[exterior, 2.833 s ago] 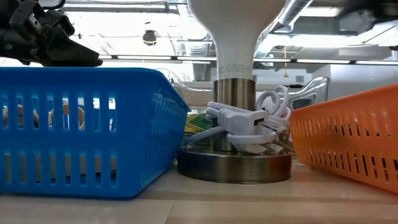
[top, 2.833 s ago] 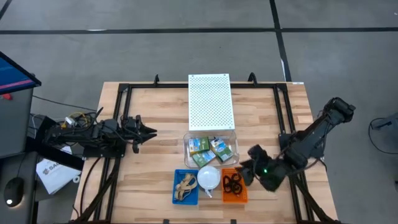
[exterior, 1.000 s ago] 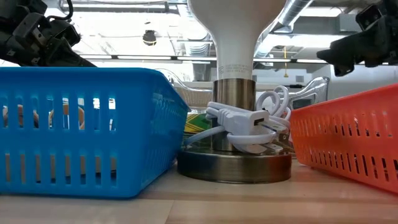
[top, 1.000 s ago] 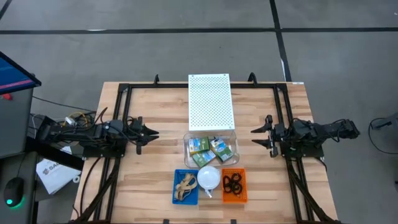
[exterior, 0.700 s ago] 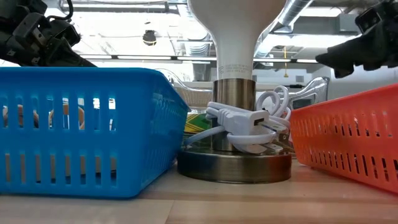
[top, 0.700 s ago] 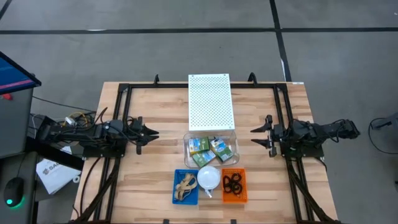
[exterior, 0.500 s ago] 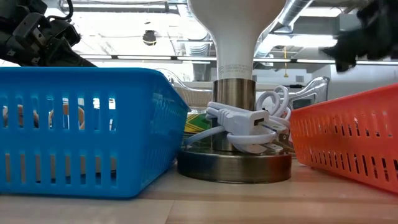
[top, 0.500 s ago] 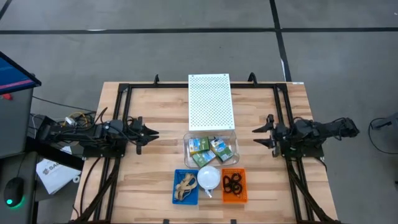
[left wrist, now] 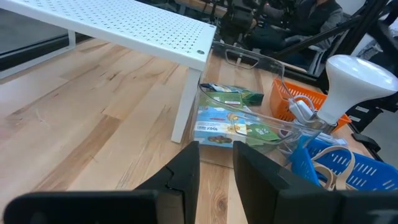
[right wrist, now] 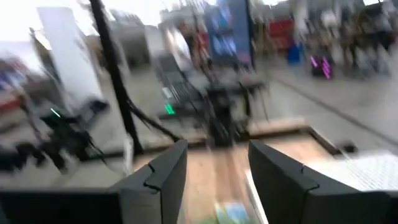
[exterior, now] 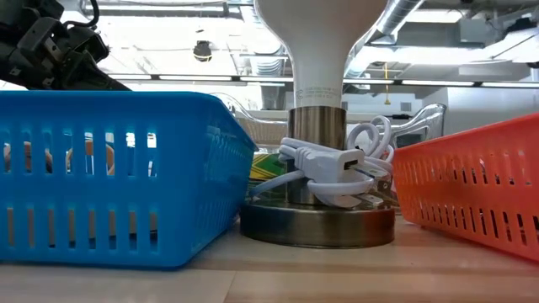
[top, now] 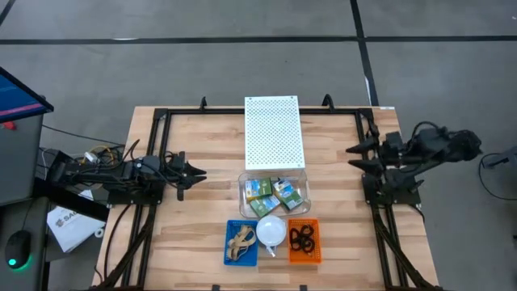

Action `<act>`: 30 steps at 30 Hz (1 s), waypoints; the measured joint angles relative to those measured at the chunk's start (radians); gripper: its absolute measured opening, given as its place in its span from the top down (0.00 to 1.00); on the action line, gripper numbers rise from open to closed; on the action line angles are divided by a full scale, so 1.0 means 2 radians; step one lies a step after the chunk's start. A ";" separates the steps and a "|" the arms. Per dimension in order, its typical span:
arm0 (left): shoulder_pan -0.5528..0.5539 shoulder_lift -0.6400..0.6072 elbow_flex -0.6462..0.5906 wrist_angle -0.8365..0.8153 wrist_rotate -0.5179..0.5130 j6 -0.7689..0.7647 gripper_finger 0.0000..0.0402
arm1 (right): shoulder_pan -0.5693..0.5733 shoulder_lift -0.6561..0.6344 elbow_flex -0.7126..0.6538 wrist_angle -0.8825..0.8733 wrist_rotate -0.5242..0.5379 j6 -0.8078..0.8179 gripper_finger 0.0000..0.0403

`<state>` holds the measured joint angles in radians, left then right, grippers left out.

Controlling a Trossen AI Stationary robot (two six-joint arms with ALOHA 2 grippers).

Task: Pick & Place Office Desk Supplies
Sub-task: Put the orange bin with spring keychains on the shelf

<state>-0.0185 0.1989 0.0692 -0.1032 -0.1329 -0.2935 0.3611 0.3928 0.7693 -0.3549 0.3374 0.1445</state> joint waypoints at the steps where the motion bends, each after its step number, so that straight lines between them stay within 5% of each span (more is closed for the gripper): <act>1: 0.000 0.000 0.000 0.000 0.000 0.000 0.78 | 0.001 0.020 0.026 -0.038 0.012 0.009 0.59; 4: 0.000 0.000 0.000 0.000 0.000 0.000 0.78 | 0.002 0.081 0.092 -0.180 0.050 0.078 0.61; 9: 0.000 0.000 0.000 0.003 0.000 0.000 0.78 | -0.003 0.157 0.120 -0.327 0.043 0.313 0.61; 15: 0.000 0.000 0.000 0.031 -0.005 0.017 0.78 | 0.036 0.220 0.112 -0.333 0.027 0.530 0.61; 26: 0.000 0.000 0.001 0.262 -0.013 -0.268 0.78 | 0.039 0.423 0.140 -0.343 0.015 0.732 0.60; 30: 0.000 0.000 0.001 0.308 -0.009 -0.292 0.78 | 0.029 0.470 0.161 -0.346 0.017 0.757 0.60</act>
<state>-0.0185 0.1989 0.0708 0.5128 -0.1513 -0.8772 0.4197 1.3320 1.0917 -1.0463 0.3721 1.6594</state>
